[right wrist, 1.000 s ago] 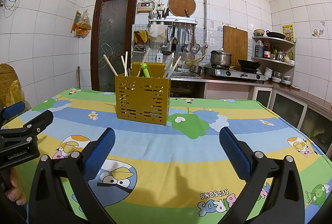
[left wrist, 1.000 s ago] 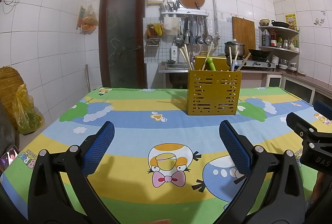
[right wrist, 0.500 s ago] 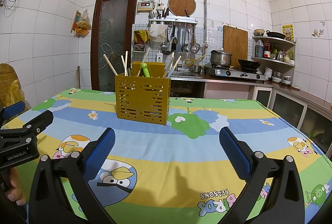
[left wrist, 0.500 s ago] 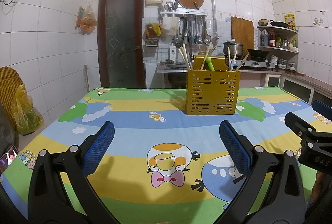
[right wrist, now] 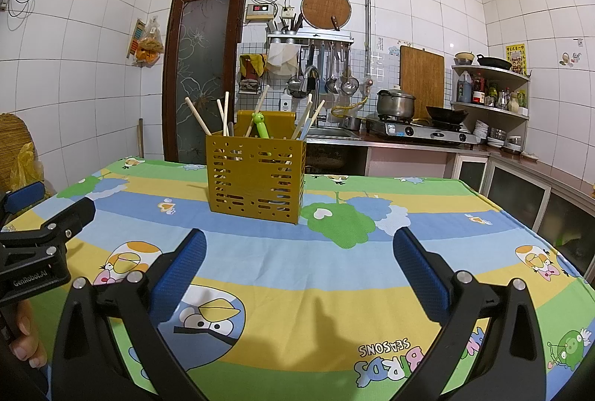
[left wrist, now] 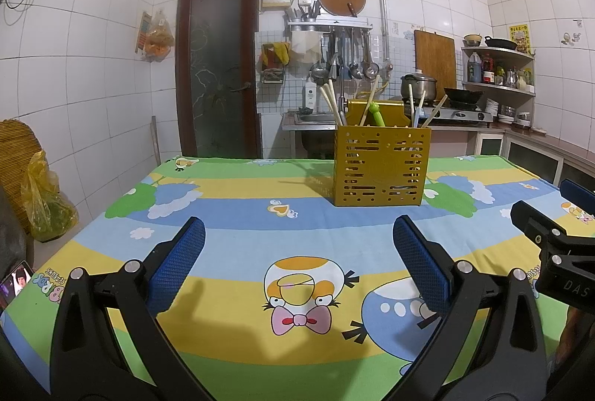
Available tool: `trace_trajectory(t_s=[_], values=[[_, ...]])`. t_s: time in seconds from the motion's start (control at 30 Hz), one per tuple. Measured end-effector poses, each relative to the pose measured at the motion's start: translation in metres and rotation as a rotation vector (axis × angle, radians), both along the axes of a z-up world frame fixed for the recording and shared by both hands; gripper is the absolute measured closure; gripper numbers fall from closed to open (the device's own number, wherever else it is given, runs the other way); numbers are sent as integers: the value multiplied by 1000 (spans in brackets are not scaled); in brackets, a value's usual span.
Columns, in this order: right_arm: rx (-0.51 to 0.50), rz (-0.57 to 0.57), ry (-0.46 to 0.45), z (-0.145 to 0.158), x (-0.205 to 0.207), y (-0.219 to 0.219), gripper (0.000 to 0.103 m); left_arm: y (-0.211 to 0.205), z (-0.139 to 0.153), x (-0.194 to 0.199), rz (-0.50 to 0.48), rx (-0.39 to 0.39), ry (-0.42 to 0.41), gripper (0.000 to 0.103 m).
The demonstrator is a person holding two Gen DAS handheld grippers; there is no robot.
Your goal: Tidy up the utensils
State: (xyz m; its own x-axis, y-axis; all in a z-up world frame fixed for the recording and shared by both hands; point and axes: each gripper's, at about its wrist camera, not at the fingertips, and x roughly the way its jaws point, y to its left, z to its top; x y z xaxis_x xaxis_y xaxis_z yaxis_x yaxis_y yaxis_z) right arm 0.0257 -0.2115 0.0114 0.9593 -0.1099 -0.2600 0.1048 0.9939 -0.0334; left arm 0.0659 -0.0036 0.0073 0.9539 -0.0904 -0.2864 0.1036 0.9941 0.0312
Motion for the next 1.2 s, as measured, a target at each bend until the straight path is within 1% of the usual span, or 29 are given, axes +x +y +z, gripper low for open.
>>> trace_trajectory(t_s=[0.87,1.2], values=[[0,-1,-1,0,-1,-2,5,-3,1,-5,7,8,-27,5],[0,-3,1,-1,-2,-3,5,-3,0,-5,8,10,-25,5]])
